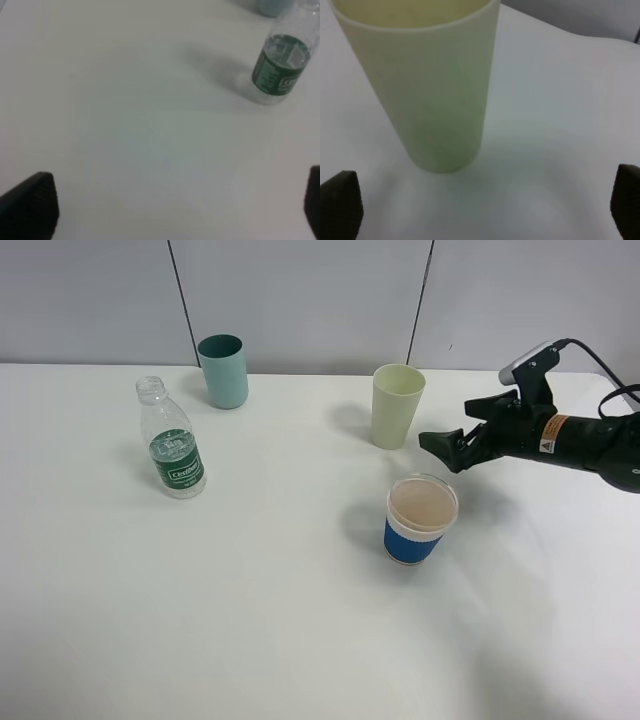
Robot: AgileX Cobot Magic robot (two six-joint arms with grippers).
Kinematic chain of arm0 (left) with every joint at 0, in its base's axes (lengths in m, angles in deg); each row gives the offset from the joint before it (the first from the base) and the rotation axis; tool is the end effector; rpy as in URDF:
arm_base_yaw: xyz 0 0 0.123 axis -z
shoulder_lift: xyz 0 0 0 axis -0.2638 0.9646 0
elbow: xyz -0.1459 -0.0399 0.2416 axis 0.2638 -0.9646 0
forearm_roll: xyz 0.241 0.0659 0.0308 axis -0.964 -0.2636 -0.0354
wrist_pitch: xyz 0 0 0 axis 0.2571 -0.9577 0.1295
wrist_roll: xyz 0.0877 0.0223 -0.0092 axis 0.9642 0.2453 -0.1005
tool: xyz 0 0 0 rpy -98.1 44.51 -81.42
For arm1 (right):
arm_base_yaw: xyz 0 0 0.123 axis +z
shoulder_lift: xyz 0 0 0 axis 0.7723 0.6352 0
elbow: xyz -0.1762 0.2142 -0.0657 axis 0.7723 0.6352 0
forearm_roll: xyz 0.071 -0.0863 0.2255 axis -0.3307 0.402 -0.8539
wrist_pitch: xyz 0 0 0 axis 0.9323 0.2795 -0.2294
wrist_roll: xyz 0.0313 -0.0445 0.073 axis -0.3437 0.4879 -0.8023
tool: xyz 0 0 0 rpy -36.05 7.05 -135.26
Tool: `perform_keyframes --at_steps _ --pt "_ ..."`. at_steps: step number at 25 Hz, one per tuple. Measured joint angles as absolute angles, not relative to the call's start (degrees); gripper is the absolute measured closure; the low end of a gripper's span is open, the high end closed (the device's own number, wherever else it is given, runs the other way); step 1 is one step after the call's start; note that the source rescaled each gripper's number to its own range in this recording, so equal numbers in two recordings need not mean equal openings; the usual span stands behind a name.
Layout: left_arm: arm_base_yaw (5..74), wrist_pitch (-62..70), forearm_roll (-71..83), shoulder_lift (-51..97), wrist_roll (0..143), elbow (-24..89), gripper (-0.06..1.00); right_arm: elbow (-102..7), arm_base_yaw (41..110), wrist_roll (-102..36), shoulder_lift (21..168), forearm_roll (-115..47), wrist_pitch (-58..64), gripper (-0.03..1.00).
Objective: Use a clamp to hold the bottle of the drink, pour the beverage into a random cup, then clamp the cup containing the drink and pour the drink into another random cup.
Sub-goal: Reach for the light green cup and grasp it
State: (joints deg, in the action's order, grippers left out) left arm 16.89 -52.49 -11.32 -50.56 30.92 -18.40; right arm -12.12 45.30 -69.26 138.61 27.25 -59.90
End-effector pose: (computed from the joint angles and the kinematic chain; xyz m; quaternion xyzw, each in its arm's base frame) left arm -0.0059 0.0055 0.2787 -0.0399 0.8474 -0.0050 0.5295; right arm 0.3443 0.0277 0.0988 -0.3100 0.7644 0.1641 0.5410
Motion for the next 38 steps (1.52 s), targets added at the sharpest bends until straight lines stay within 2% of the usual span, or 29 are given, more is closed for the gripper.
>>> perform_keyframes --at_steps 13,23,31,38 --pt "16.89 -52.55 -11.32 -50.56 30.92 -18.40 -0.05 -24.00 45.30 -74.53 146.37 40.48 -61.69 -0.03" --pt "16.89 -52.55 -11.32 -50.56 30.92 -18.40 -0.05 -34.86 45.30 -78.29 154.52 47.67 -73.33 -0.03" --pt "16.89 -52.55 -11.32 -50.56 30.92 -18.40 -0.05 -37.25 45.90 -78.70 156.49 50.56 -74.84 -0.03" --pt "16.89 -52.55 -11.32 -50.56 30.92 -18.40 -0.05 -39.71 49.28 -78.70 156.60 50.36 -74.83 -0.03"
